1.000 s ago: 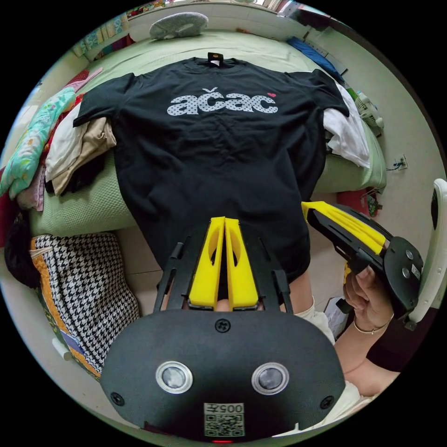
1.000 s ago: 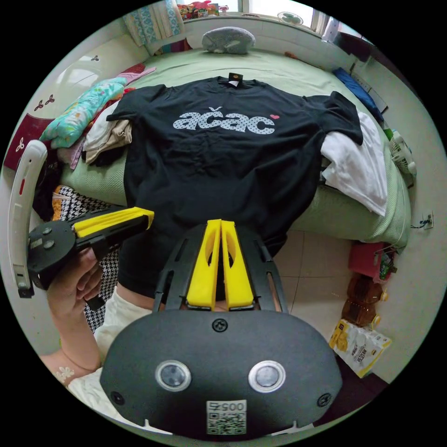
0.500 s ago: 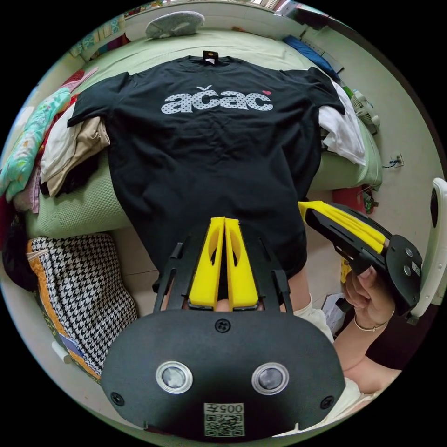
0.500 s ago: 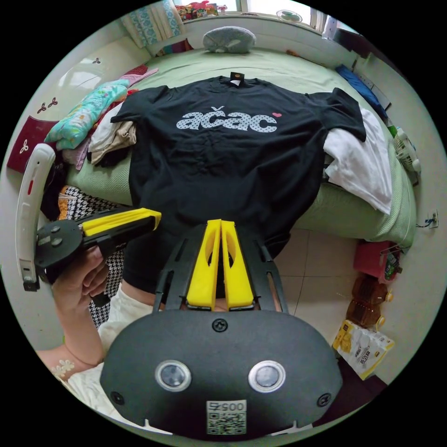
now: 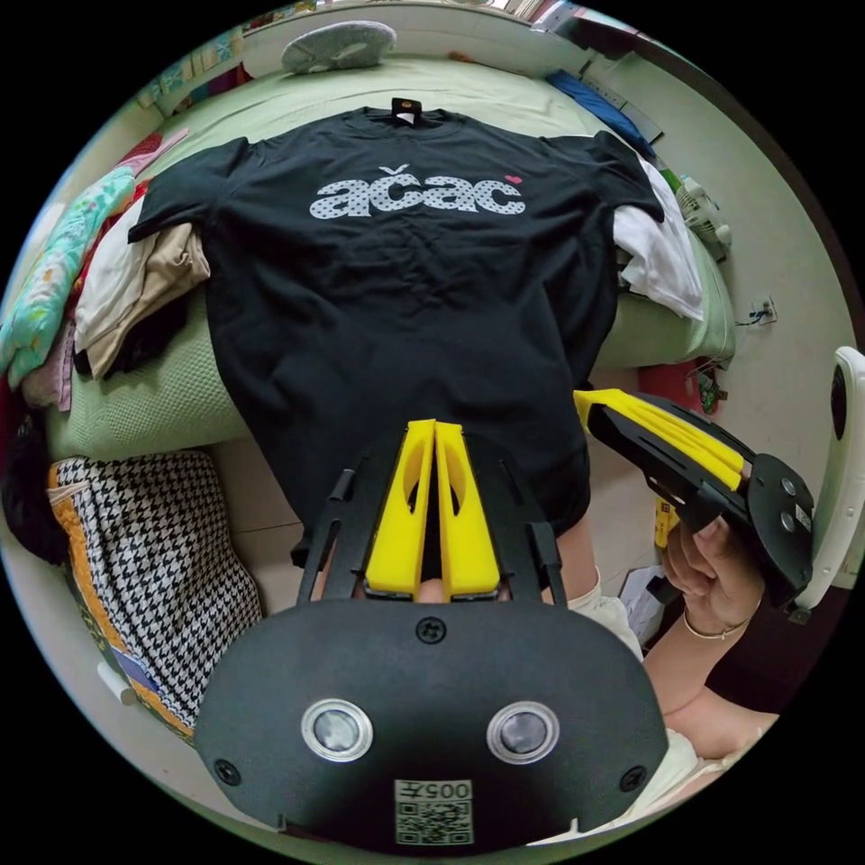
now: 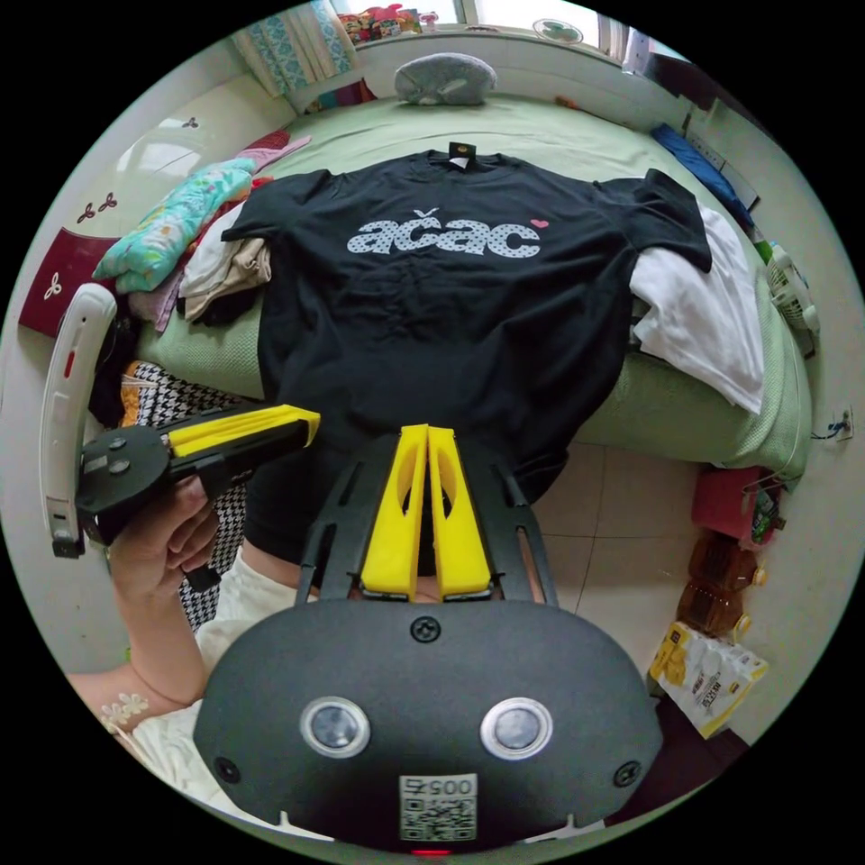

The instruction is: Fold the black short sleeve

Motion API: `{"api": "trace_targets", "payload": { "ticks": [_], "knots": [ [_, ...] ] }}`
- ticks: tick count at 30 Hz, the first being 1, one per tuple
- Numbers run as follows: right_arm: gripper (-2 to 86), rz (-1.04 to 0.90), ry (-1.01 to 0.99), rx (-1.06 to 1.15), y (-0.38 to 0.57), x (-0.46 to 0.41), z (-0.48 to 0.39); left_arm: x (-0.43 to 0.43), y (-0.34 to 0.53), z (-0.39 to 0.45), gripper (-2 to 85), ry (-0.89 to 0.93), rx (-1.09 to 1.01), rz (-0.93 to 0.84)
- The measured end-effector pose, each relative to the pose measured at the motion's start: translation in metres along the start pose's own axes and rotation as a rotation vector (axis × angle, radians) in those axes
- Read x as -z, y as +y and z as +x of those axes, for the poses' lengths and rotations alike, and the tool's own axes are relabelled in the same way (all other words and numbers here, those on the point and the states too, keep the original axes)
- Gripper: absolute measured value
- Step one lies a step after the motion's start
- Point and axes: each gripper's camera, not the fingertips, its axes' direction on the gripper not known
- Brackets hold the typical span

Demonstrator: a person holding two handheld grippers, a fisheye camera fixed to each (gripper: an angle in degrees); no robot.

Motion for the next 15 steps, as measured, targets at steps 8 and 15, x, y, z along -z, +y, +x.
{"api": "trace_targets", "payload": {
  "ticks": [8, 15],
  "knots": [
    [-1.1, 0.001, 0.003, 0.005, -0.005, -0.001, 0.002, 0.002, -0.004, -0.012, -0.3, 0.034, -0.001, -0.003],
    [-1.1, -0.005, -0.015, -0.002, -0.011, -0.004, 0.005, 0.007, -0.007, -0.023, -0.3, 0.056, -0.006, -0.003]
  ]
}}
